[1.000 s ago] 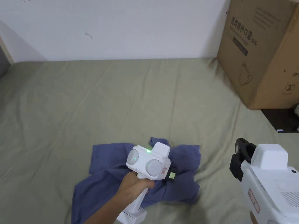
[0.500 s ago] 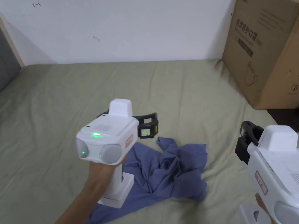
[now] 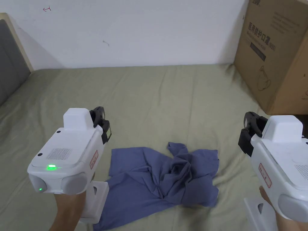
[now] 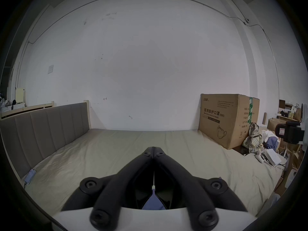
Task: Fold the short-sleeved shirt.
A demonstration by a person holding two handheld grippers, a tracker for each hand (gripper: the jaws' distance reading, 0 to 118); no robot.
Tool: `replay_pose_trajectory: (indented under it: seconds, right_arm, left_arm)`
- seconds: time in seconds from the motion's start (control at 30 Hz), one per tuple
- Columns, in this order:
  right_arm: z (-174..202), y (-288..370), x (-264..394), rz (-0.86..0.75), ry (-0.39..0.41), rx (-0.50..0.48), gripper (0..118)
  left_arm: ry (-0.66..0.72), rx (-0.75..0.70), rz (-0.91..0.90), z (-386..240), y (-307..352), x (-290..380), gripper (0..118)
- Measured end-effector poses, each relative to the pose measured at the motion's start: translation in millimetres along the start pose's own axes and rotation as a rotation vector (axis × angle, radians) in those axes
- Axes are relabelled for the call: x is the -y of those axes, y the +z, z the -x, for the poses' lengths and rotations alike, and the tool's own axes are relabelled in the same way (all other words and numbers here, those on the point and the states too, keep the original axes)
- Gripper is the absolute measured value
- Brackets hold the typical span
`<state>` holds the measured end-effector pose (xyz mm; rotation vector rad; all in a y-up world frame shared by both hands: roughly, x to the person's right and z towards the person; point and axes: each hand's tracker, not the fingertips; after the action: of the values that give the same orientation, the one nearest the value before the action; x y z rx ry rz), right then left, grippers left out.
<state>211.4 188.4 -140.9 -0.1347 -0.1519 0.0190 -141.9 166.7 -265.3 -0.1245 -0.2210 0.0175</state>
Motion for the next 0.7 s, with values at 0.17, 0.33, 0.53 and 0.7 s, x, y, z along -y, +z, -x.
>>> replay_pose_trajectory:
  seconds: [0.17,0.33,0.53,0.7]
  right_arm:
    - [6,-1,-3,-0.002,0.004,-0.013,0]
    - [8,-4,1,0.007,0.004,-0.023,0]
    - [9,-8,10,0.029,0.006,-0.032,0]
    - [9,-13,19,0.052,0.005,-0.036,0]
  left_arm:
    - [-0.005,0.003,0.036,8,-3,6,0]
    - [0.017,-0.022,0.227,13,-8,22,0]
    - [0.068,-0.019,0.525,22,-11,76,0]
    - [0.166,-0.02,0.719,30,-8,134,0]
